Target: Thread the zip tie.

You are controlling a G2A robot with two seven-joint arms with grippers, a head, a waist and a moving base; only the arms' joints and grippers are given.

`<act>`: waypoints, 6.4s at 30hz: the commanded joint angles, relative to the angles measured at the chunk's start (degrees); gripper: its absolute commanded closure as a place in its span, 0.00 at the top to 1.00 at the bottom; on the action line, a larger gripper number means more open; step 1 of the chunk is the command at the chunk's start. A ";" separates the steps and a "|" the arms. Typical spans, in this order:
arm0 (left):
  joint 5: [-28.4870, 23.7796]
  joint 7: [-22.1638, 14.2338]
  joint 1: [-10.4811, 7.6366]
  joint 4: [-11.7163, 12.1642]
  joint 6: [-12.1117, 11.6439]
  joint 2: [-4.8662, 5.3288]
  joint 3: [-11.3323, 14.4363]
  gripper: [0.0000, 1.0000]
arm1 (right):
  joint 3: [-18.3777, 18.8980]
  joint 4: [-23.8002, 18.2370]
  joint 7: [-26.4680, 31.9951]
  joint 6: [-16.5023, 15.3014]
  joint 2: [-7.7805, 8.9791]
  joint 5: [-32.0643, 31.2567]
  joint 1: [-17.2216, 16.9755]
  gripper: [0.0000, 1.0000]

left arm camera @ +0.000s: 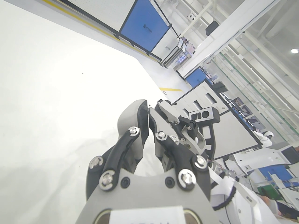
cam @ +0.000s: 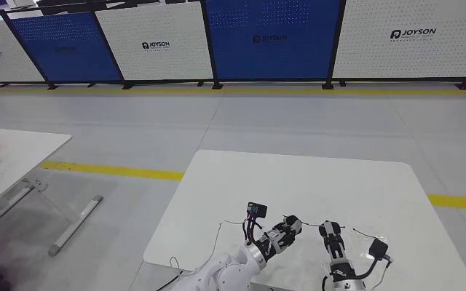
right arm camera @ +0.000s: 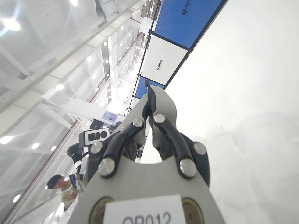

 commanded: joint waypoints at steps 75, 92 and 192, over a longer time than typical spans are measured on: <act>0.00 0.00 0.00 0.00 0.00 0.00 0.00 0.00 | 3.21 -0.20 2.86 0.11 -3.28 -4.30 -1.58 0.00; 0.00 0.00 0.00 0.00 0.00 0.00 0.00 0.00 | 2.79 0.62 2.81 0.75 -4.03 -5.49 -0.99 0.00; -7.02 -6.57 -2.26 2.25 -3.55 -0.87 0.40 0.40 | 6.07 -0.37 8.16 -3.09 -5.27 -8.16 -3.06 0.00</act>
